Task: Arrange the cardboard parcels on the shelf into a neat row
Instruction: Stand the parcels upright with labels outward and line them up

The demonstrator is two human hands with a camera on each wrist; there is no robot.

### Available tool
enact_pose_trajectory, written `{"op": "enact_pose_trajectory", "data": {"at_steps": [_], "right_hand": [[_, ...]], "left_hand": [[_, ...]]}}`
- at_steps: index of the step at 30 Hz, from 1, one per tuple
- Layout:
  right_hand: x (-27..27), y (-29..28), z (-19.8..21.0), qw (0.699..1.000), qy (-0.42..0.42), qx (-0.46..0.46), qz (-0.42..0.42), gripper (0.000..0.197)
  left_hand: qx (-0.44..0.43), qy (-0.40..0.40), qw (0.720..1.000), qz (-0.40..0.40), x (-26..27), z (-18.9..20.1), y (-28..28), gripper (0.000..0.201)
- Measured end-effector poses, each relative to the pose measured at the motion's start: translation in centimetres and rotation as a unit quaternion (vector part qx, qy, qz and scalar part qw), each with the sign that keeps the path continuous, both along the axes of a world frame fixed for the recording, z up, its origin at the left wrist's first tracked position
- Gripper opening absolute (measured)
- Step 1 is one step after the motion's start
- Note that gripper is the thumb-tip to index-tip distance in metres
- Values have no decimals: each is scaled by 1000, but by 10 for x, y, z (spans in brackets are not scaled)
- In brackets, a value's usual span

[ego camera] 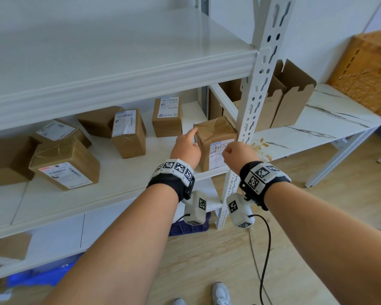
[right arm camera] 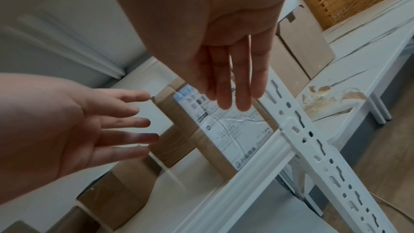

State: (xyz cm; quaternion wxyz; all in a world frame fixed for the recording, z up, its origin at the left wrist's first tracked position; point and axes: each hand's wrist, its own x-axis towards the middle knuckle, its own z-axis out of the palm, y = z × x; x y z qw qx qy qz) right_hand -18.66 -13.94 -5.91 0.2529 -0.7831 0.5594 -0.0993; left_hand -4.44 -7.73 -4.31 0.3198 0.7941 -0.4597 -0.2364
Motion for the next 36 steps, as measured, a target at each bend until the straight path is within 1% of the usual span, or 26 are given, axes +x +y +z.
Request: {"op": "enact_pose_trajectory", "data": {"at_steps": [4, 8, 11, 12, 14, 16, 21, 25, 29, 31, 34, 35, 36], "right_hand": [[28, 16, 3, 999, -2, -3, 34, 28], [66, 35, 3, 999, -18, -9, 47, 31], [95, 43, 0, 998, -41, -5, 40, 18], [104, 44, -1, 998, -49, 4, 34, 18], [121, 43, -2, 998, -56, 17, 26, 29], [136, 41, -4, 997, -66, 21, 15, 35], [167, 26, -11, 997, -75, 20, -26, 46], [185, 3, -14, 995, -74, 25, -56, 50], [202, -28, -15, 995, -73, 27, -67, 51], [209, -40, -16, 995, -74, 26, -64, 53], [216, -55, -17, 995, -75, 39, -57, 58], [218, -57, -19, 995, -70, 44, -56, 59], [219, -59, -20, 995, -62, 49, -55, 60]], "left_hand": [[16, -25, 999, 37, 34, 6, 14, 53], [35, -30, 998, 46, 74, 8, 32, 53], [50, -33, 997, 47, 101, 8, 44, 52], [55, -32, 997, 46, 109, 6, 46, 51], [62, -27, 997, 41, 122, 4, 47, 50], [75, -26, 996, 30, 132, 2, 45, 50], [77, -27, 997, -8, 147, 6, 24, 49], [71, 18, 997, -12, 156, 8, -8, 51], [78, 39, 996, 1, 163, 1, -39, 52], [94, 37, 995, 13, 168, -2, -52, 51], [122, 35, 992, 9, 176, -6, -68, 49], [128, 38, 991, 5, 178, -7, -71, 47], [131, 43, 991, 4, 180, -10, -74, 40]]}}
